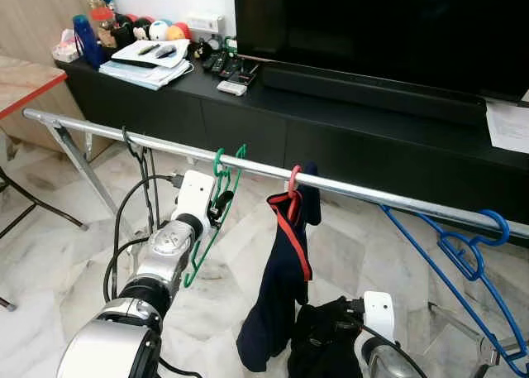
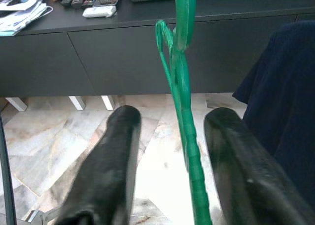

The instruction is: Hang hanger

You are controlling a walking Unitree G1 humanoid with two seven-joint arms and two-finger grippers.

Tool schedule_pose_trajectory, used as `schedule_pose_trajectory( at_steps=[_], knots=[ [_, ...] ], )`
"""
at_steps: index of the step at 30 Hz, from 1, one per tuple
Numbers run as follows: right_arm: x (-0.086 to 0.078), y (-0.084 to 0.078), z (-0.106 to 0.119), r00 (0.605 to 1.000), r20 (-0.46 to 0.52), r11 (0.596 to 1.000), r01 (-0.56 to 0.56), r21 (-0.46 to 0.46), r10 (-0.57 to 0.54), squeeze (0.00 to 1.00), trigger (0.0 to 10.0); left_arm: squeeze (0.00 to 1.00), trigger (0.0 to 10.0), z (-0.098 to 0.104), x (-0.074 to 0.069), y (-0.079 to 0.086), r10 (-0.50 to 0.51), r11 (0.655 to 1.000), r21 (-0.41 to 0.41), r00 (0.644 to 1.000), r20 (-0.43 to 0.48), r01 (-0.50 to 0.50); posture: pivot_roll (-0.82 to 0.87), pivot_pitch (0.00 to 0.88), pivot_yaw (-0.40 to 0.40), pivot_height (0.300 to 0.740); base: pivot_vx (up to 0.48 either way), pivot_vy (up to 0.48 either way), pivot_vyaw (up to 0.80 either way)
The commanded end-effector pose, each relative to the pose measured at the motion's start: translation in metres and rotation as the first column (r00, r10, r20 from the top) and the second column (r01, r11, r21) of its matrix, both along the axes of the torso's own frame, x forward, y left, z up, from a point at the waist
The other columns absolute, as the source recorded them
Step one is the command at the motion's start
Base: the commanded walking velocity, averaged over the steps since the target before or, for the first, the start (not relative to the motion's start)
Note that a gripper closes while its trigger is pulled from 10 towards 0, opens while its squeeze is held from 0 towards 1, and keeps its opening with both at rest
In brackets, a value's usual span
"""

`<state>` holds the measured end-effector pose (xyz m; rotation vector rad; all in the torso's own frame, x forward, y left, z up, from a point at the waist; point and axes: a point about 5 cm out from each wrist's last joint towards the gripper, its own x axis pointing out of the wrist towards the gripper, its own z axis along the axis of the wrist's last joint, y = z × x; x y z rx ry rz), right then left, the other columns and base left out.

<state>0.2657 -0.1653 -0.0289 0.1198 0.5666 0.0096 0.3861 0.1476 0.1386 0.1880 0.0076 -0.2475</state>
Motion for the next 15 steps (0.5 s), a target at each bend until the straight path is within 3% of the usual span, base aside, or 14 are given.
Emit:
schedule_pose_trajectory(
  at_steps=[1, 15],
  knots=[
    [-0.0012, -0.0012, -0.0003, 1.0, 0.008, 1.0, 0.015, 0.003, -0.015, 0.0, 10.0, 0.0, 0.0, 0.0014, 0.0013, -0.0008, 0.002, 1.0, 0.008, 1.0, 0.001, -0.002, 0.0, 0.133, 0.033, 0.74, 0.0, 0.0, 0.0],
    [-0.0019, -0.0013, -0.0008, 1.0, 0.006, 1.0, 0.019, 0.005, -0.019, 0.0, 10.0, 0.0, 0.0, 0.0001, 0.001, 0.0017, 0.014, 1.0, 0.02, 1.0, 0.002, -0.014, 0.0, 0.133, 0.035, 0.74, 0.0, 0.0, 0.0]
  ],
)
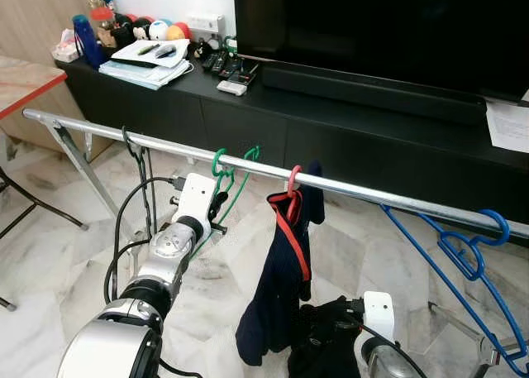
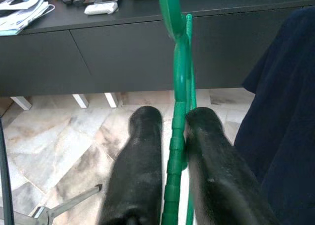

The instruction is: Hang hanger

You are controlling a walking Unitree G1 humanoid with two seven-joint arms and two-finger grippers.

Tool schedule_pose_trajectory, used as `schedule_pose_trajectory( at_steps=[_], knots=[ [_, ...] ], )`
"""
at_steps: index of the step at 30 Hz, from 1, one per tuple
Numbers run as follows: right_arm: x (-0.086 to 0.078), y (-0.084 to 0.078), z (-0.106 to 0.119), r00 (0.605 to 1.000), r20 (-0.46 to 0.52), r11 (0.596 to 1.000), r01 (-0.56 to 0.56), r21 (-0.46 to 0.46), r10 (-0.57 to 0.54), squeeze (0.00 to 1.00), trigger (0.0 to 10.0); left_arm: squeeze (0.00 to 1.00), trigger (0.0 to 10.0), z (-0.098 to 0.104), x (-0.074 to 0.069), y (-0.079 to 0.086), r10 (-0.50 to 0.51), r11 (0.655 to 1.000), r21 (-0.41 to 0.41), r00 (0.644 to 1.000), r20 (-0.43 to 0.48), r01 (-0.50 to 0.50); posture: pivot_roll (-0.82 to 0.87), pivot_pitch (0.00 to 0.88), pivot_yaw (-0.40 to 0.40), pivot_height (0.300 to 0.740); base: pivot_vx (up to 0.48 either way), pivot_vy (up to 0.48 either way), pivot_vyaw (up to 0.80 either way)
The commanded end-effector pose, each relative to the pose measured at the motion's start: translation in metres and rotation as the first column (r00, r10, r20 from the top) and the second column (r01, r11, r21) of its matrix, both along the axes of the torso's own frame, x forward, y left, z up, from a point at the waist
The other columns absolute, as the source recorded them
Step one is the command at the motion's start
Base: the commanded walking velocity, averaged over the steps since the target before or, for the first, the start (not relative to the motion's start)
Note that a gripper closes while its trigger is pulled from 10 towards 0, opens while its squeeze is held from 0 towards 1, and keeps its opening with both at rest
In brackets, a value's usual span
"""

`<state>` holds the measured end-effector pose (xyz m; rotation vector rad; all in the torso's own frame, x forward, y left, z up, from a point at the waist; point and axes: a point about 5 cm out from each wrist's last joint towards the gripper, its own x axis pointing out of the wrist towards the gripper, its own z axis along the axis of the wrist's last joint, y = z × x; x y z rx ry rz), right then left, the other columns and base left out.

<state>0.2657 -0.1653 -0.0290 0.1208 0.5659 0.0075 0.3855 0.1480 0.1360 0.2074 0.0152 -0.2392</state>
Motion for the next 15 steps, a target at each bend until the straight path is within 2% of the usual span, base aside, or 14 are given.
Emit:
schedule_pose_trajectory(
  at_steps=[1, 15],
  knots=[
    [-0.0018, -0.0014, -0.0008, 1.0, 0.006, 1.0, 0.016, 0.004, -0.016, 0.0, 10.0, 0.0, 0.0, 0.0025, 0.0015, 0.0013, 0.005, 1.0, -0.001, 1.0, 0.006, -0.005, 0.0, 0.132, 0.035, 0.74, 0.0, 0.0, 0.0],
    [-0.0017, -0.0019, -0.0007, 1.0, 0.004, 1.0, 0.01, 0.0, -0.01, 0.0, 10.0, 0.0, 0.0, -0.0027, -0.0022, 0.0041, 0.033, 0.999, -0.021, 0.999, 0.019, -0.032, 0.0, 0.128, 0.027, 0.74, 0.0, 0.0, 0.0]
  ],
)
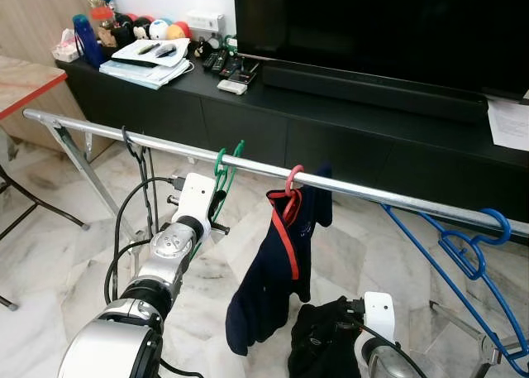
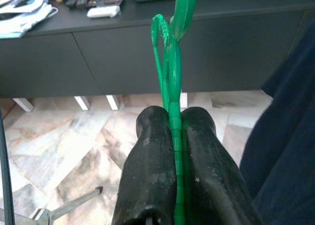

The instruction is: Hang hanger

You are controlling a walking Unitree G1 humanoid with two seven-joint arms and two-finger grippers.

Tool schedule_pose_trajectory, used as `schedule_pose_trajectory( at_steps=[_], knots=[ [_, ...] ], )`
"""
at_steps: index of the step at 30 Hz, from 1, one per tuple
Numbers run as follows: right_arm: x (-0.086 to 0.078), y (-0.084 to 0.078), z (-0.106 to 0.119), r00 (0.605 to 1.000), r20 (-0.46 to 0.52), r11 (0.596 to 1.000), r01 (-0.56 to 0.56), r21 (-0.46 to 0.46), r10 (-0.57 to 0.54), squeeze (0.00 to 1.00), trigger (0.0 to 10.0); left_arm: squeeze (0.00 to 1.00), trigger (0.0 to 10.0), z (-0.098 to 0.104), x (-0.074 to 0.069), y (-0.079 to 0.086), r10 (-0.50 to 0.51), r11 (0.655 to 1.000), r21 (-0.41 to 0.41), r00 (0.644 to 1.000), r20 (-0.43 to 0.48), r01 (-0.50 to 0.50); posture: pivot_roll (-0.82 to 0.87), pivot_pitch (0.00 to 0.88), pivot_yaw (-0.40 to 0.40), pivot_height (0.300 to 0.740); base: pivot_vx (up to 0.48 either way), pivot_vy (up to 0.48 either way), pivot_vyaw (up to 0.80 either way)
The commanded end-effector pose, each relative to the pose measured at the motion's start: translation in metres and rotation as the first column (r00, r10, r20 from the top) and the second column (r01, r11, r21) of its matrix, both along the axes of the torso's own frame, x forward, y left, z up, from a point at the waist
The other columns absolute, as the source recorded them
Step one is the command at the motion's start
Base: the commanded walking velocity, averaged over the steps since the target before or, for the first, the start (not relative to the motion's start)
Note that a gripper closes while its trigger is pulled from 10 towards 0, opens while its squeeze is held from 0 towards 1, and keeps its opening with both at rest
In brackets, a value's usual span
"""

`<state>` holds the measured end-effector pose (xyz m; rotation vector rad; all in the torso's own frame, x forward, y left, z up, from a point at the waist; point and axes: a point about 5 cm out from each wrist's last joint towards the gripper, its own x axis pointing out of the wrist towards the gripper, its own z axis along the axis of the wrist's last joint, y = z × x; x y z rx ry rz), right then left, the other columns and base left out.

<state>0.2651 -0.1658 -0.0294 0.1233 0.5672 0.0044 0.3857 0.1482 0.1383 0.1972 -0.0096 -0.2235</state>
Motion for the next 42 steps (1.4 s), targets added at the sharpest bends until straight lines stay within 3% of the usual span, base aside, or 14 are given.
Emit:
schedule_pose_trajectory(
  at_steps=[1, 10, 23, 24, 25, 26, 27, 28, 29, 30, 36, 38, 42],
  knots=[
    [-0.001, -0.001, 0.0, 1.0, 0.005, 1.0, 0.007, -0.002, -0.007, 0.0, 10.0, 0.0, 0.0, -0.004, -0.003, 0.004, 0.022, 1.0, -0.01, 1.0, 0.003, -0.022, 0.0, 0.127, 0.025, 0.74, 0.0, 0.0, 0.0],
    [0.0, -0.003, 0.001, 1.0, 0.01, 1.0, 0.008, -0.008, -0.008, 0.0, 10.0, 0.0, 0.0, 0.008, -0.006, 0.007, 0.042, 0.998, -0.062, 0.99, 0.135, -0.034, 0.0, 0.122, 0.019, 0.74, 0.0, 0.0, 0.0],
    [0.004, -0.012, 0.006, 0.999, 0.041, 0.999, 0.031, -0.022, -0.03, 0.0, 10.0, 0.0, 0.0, -0.022, -0.051, 0.026, 0.045, 0.999, -0.008, 0.972, 0.23, -0.044, 0.01, 0.095, 0.005, 0.74, 0.0, 0.0, 0.0],
    [0.005, -0.013, 0.006, 0.998, 0.045, 0.999, 0.033, -0.022, -0.032, 0.0, 10.0, 0.0, 0.8, -0.025, -0.055, 0.026, 0.03, 0.999, 0.013, 0.973, 0.228, -0.034, 0.01, 0.089, 0.005, 0.74, 0.0, 0.0, 0.0],
    [0.005, -0.013, 0.007, 0.998, 0.047, 0.999, 0.034, -0.023, -0.033, 0.0, 10.0, 0.0, 0.8, -0.027, -0.058, 0.026, 0.02, 0.999, 0.027, 0.974, 0.226, -0.027, 0.01, 0.086, 0.004, 0.74, 0.0, 0.0, 0.0],
    [0.006, -0.014, 0.008, 0.998, 0.049, 0.999, 0.036, -0.023, -0.035, 0.0, 10.0, 0.0, 4.8, -0.033, -0.063, 0.028, 0.017, 0.999, 0.046, 0.977, 0.21, -0.027, 0.02, 0.073, 0.004, 0.74, 0.0, 0.0, 0.0],
    [0.007, -0.014, 0.009, 0.998, 0.05, 0.999, 0.037, -0.023, -0.036, 0.0, 10.0, 0.0, 7.1, -0.037, -0.066, 0.03, 0.016, 0.998, 0.058, 0.98, 0.198, -0.028, 0.02, 0.073, 0.004, 0.74, 0.0, 0.0, 0.0],
    [0.008, -0.014, 0.009, 0.998, 0.051, 0.999, 0.038, -0.023, -0.037, 0.0, 10.0, 0.0, 7.1, -0.041, -0.069, 0.032, 0.02, 0.997, 0.067, 0.983, 0.183, -0.033, 0.02, 0.063, 0.004, 0.74, 0.0, 0.0, 0.0],
    [0.009, -0.014, 0.01, 0.998, 0.052, 0.999, 0.04, -0.024, -0.039, 0.0, 10.0, 0.0, 9.7, -0.047, -0.073, 0.035, 0.024, 0.996, 0.077, 0.986, 0.163, -0.037, 0.02, 0.06, 0.004, 0.74, 0.0, 0.0, 0.0],
    [0.012, -0.015, 0.012, 0.998, 0.056, 0.999, 0.045, -0.024, -0.043, 0.0, 10.0, 0.0, 10.0, -0.065, -0.084, 0.042, 0.041, 0.993, 0.104, 0.995, 0.093, -0.051, 0.03, 0.038, 0.004, 0.74, 0.0, 0.0, 0.0],
    [0.016, -0.016, 0.015, 0.997, 0.061, 0.998, 0.052, -0.024, -0.05, 0.0, 10.0, 0.0, 10.0, -0.092, -0.098, 0.052, 0.07, 0.99, 0.123, 0.997, -0.033, -0.066, 0.03, 0.017, 0.0, 0.74, 0.0, 0.0, 0.0],
    [0.019, -0.018, 0.018, 0.996, 0.065, 0.998, 0.058, -0.025, -0.056, 0.0, 10.0, 0.0, 10.0, -0.12, -0.113, 0.06, 0.111, 0.984, 0.158, 0.979, -0.174, -0.084, 0.03, 0.0, -0.004, 0.74, 0.0, 0.0, 0.0],
    [0.019, -0.022, 0.018, 0.996, 0.057, 0.997, 0.07, -0.032, -0.068, 0.0, 10.0, 0.0, 10.0, -0.147, -0.131, 0.066, 0.18, 0.976, 0.179, 0.931, -0.318, -0.128, 0.03, 0.0, -0.016, 0.74, 0.0, 0.0, 0.0]
  ],
)
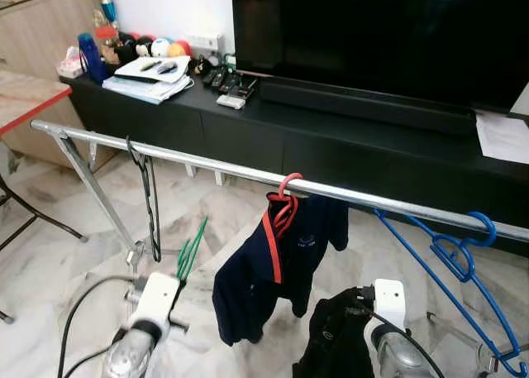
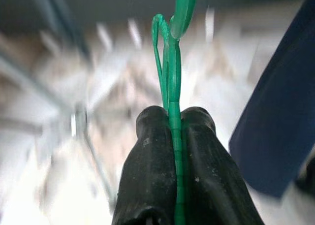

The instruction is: Hang hanger

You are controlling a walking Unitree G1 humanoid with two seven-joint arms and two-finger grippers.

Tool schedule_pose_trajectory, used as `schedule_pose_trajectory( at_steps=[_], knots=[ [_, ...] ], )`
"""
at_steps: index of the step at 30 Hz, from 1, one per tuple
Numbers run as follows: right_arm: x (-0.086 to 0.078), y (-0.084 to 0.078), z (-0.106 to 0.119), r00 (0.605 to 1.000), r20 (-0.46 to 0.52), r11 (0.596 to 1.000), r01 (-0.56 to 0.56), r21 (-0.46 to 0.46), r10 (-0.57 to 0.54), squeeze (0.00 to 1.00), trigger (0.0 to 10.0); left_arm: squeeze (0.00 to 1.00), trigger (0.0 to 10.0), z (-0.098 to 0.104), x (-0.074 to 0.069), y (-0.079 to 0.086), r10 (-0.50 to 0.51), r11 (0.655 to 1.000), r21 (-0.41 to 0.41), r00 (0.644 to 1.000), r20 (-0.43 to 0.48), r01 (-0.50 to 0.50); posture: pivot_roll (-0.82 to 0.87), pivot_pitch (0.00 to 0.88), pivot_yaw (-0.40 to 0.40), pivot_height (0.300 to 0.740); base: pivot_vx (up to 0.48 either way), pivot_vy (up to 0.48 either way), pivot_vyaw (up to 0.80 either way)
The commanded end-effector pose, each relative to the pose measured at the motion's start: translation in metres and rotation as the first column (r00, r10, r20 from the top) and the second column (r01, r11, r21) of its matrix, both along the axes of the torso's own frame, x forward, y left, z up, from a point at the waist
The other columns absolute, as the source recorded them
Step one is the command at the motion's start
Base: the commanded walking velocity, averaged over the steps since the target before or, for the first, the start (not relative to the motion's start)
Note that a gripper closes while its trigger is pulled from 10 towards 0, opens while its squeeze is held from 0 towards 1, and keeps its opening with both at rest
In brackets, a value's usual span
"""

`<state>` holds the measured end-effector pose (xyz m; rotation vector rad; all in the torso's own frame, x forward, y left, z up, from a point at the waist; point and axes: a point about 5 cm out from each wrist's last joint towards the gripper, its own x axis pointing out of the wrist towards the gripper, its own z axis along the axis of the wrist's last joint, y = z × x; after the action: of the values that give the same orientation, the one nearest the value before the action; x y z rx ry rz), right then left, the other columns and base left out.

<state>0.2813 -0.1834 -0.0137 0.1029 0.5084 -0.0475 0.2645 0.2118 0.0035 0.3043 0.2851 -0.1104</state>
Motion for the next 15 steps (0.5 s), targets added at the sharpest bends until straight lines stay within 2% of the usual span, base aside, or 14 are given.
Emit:
schedule_pose_trajectory(
  at_steps=[1, 2, 3, 4, 5, 7, 8, 9, 10, 13, 15],
  knots=[
    [0.002, -0.004, 0.002, 1.0, -0.001, 1.0, 0.023, 0.0, -0.023, 0.0, 10.0, 0.0, 10.0, -0.014, -0.011, 0.003, 0.025, 1.0, 0.017, 0.997, -0.08, -0.024, 0.03, 0.0, -0.016, 0.74, 0.0, 0.0, 0.0],
    [0.003, -0.005, 0.002, 1.0, -0.001, 1.0, 0.023, 0.0, -0.023, 0.0, 10.0, 0.0, 10.0, -0.014, -0.011, 0.003, 0.026, 1.0, 0.017, 0.996, -0.084, -0.025, 0.03, 0.0, -0.016, 0.74, 0.0, 0.0, 0.0],
    [0.001, -0.005, 0.001, 1.0, -0.008, 1.0, 0.026, -0.001, -0.026, 0.0, 10.0, 0.0, 10.0, -0.021, -0.017, 0.005, 0.049, 0.999, 0.017, 0.991, -0.126, -0.047, 0.03, 0.0, -0.025, 0.74, 0.0, 0.0, 0.0],
    [-0.002, -0.006, -0.002, 0.999, -0.028, 1.0, 0.029, -0.006, -0.029, 0.0, 10.0, 0.0, 10.0, -0.036, -0.032, 0.01, 0.106, 0.994, 0.01, 0.971, -0.212, -0.106, 0.04, 0.0, -0.032, 0.74, 0.0, 0.0, 0.0],
    [-0.004, -0.007, -0.004, 0.999, -0.037, 1.0, 0.03, -0.007, -0.03, 0.0, 10.0, 0.0, 10.0, -0.041, -0.038, 0.011, 0.13, 0.991, 0.005, 0.96, -0.246, -0.133, 0.05, 0.0, -0.035, 0.74, 0.0, 0.0, 0.0],
    [-0.007, -0.008, -0.007, 0.998, -0.054, 1.0, 0.029, -0.01, -0.03, 0.0, 10.0, 0.0, 10.0, -0.048, -0.047, 0.015, 0.173, 0.983, -0.004, 0.942, -0.286, -0.182, 0.06, 0.0, -0.044, 0.74, 0.0, 0.0, 0.0],
    [-0.009, -0.009, -0.008, 0.997, -0.065, 0.999, 0.035, -0.01, -0.035, 0.0, 10.0, 0.0, 10.0, -0.054, -0.054, 0.018, 0.214, 0.974, 0.001, 0.921, -0.324, -0.226, 0.07, 0.0, -0.055, 0.74, 0.0, 0.0, 0.0],
    [-0.009, -0.009, -0.008, 0.997, -0.065, 0.999, 0.035, -0.01, -0.035, 0.0, 10.0, 0.0, 10.0, -0.054, -0.054, 0.018, 0.214, 0.974, 0.001, 0.921, -0.324, -0.226, 0.07, 0.0, -0.055, 0.74, 0.0, 0.0, 0.0],
    [-0.011, -0.01, -0.01, 0.996, -0.079, 0.999, 0.045, -0.008, -0.045, 0.0, 10.0, 0.0, 10.0, -0.059, -0.062, 0.022, 0.252, 0.963, 0.002, 0.899, -0.359, -0.269, 0.06, 0.001, -0.052, 0.74, 0.0, 0.0, 0.0],
    [-0.015, -0.011, -0.013, 0.994, -0.095, 0.998, 0.05, -0.026, -0.053, 0.0, 10.0, 0.0, 10.0, -0.066, -0.073, 0.026, 0.28, 0.954, 0.017, 0.87, -0.405, -0.299, 0.02, 0.0, -0.025, 0.74, 0.0, 0.0, 0.0],
    [-0.016, -0.021, -0.013, 0.988, -0.087, 0.992, 0.125, -0.009, -0.125, 0.0, 10.0, 0.0, 10.0, -0.074, -0.084, 0.026, 0.294, 0.946, 0.014, 0.835, -0.464, -0.325, 0.0, 0.0, -0.002, 0.74, 0.0, 0.0, 0.0]
  ],
)
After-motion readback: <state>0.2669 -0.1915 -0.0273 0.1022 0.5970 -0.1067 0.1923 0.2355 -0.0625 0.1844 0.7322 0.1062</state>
